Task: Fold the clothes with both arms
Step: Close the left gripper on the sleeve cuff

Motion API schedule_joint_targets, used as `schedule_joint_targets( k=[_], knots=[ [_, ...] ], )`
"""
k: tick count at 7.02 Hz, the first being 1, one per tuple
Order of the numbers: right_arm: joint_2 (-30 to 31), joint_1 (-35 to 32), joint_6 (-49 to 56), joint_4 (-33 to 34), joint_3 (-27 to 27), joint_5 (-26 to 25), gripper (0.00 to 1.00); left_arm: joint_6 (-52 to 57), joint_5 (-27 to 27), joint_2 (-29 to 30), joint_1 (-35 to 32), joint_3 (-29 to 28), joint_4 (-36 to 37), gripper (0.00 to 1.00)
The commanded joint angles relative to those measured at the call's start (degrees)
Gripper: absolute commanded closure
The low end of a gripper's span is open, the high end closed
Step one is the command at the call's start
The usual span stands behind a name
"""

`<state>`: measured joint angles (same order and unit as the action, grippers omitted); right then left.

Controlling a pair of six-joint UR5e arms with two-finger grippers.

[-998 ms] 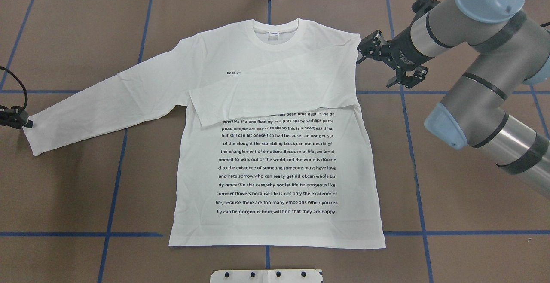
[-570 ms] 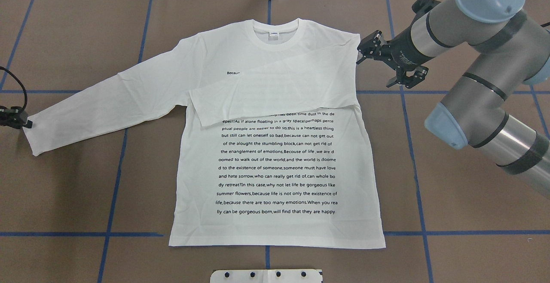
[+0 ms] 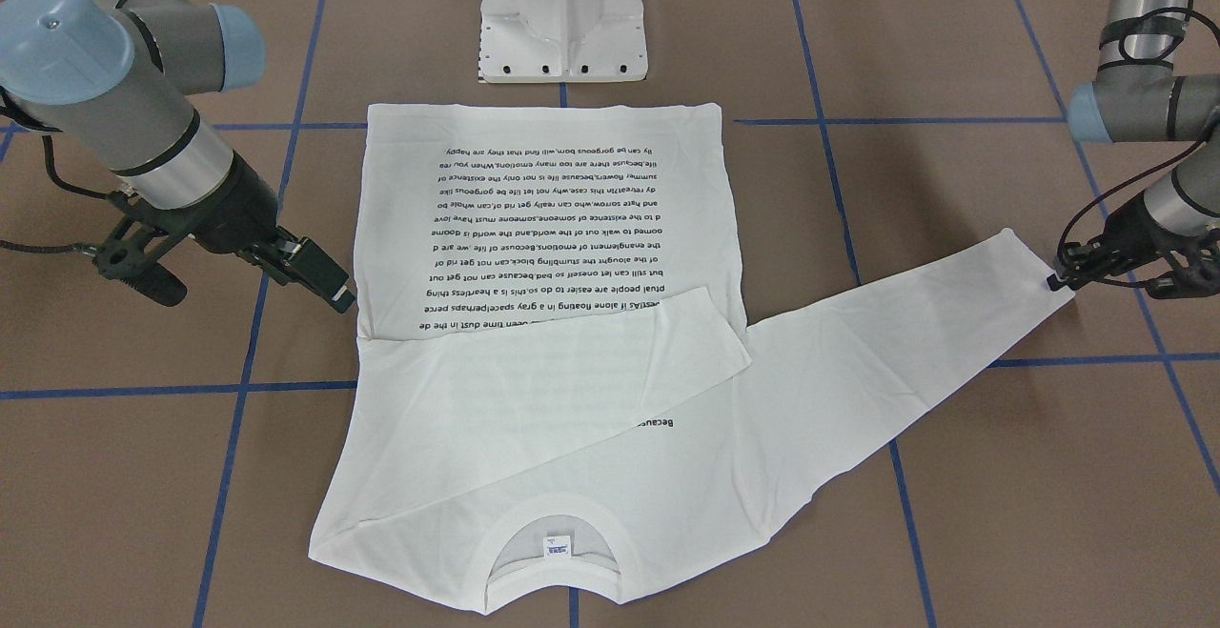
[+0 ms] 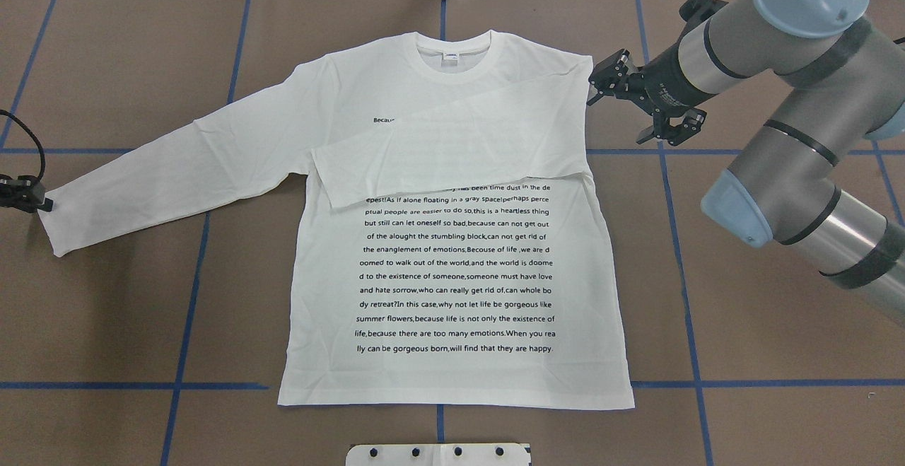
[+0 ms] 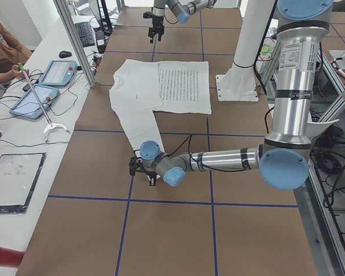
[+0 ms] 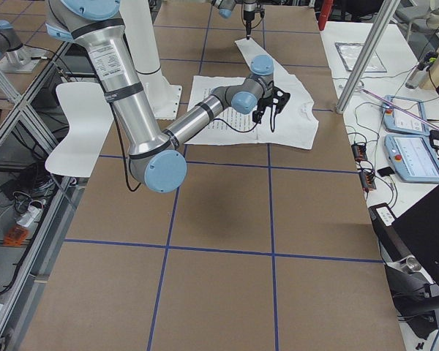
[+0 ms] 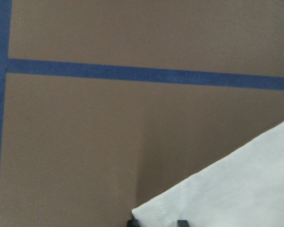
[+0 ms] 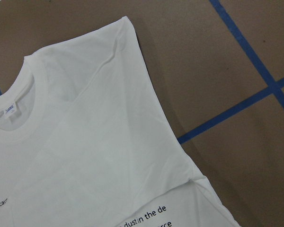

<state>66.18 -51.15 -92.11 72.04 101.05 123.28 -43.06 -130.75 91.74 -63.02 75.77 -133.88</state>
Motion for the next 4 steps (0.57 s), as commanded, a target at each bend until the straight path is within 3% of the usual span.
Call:
schedule_joint_targets(
  k=[1,2,4],
  knots=[
    [0.53,0.0,0.0,0.03,0.55,0.03,0.02,-0.09,-0.03,-0.07,0.0,-0.09,0.02,0.77],
    [0.62,-0.09,0.0,0.03,0.64,0.12,0.02,-0.09,0.06,-0.07,0.09,-0.18,0.02,1.0],
    [1.67,-0.09,0.09,-0.15,1.08,0.12,0.02,-0.44,-0.46,0.28,0.0,0.43,0.11,1.0]
  ],
)
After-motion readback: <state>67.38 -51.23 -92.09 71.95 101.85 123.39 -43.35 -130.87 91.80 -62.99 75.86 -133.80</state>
